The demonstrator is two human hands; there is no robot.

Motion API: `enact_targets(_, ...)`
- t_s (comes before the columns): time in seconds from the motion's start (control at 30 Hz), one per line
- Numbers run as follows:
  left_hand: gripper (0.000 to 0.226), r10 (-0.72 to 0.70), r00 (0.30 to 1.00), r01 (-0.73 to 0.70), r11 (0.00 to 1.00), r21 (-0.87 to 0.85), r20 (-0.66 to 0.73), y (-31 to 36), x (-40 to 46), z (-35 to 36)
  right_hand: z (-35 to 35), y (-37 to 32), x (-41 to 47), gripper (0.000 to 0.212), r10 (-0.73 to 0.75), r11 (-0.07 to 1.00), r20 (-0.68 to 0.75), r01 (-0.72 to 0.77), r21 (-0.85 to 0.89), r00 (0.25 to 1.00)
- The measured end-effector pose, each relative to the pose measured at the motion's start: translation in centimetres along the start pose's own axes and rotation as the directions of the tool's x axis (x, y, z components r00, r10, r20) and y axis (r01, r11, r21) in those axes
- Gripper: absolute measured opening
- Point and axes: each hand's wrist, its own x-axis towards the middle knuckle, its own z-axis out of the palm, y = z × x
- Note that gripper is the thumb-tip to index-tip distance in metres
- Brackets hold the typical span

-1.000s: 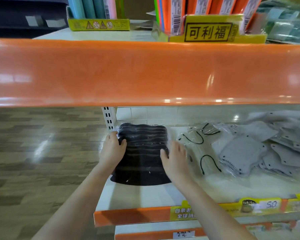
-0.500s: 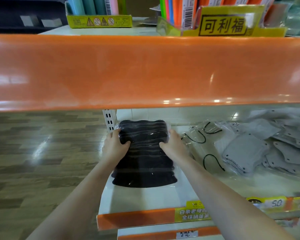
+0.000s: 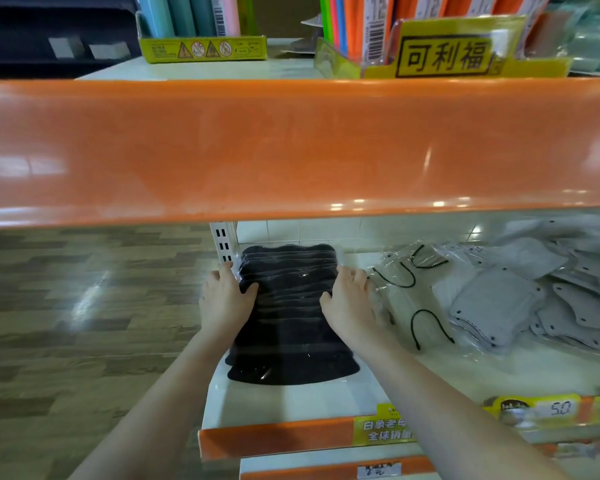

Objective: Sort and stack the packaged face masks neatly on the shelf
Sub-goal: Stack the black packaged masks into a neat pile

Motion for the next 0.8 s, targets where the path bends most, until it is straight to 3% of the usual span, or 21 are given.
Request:
enact_targets(0.1,0.058,0.183,0.981,-0.174,0.977,0.121,-0.068,-0.8,-1.6,0.3,-0.4,0.6,-1.7,0.049,-0.175,0.984,-0.017,0.175,-0.032,0.984)
enact_targets(0.2,0.055,0.401,0.914,-0.405,0.899,0.168,0.06,-1.5,-3.6,0.9,-1.0,1.2,-3.9,0.054,-0.333,0.941,0.177,0.338,0.001,0.926)
enact_targets(0.33,0.06,0.621,0.754,-0.656,0.7,0.282,0.215,-2.8,-6.3,1.8,-1.6,2.2,-6.8,0.064,-0.427,0.867,0.379,0.491,-0.085,0.821)
enact_targets(0.43,0.068,0.627,0.729,-0.682,0.626,0.379,0.276,-3.4,-7.5,2.0,-1.6,2.6,-7.7,0.067,-0.433,0.851,0.402,0.513,-0.115,0.807)
enact_targets(0.6,0.071,0.505,0.804,-0.595,0.672,0.441,0.315,-3.7,-7.4,2.2,-0.8,2.4,-7.3,0.064,-0.448,0.846,0.35,0.517,-0.132,0.823)
enact_targets(0.8,0.067,0.511,0.82,-0.569,0.678,0.466,0.258,-3.0,-6.9,1.9,0.0,1.7,-6.3,0.058,-0.46,0.84,0.293,0.518,-0.162,0.838)
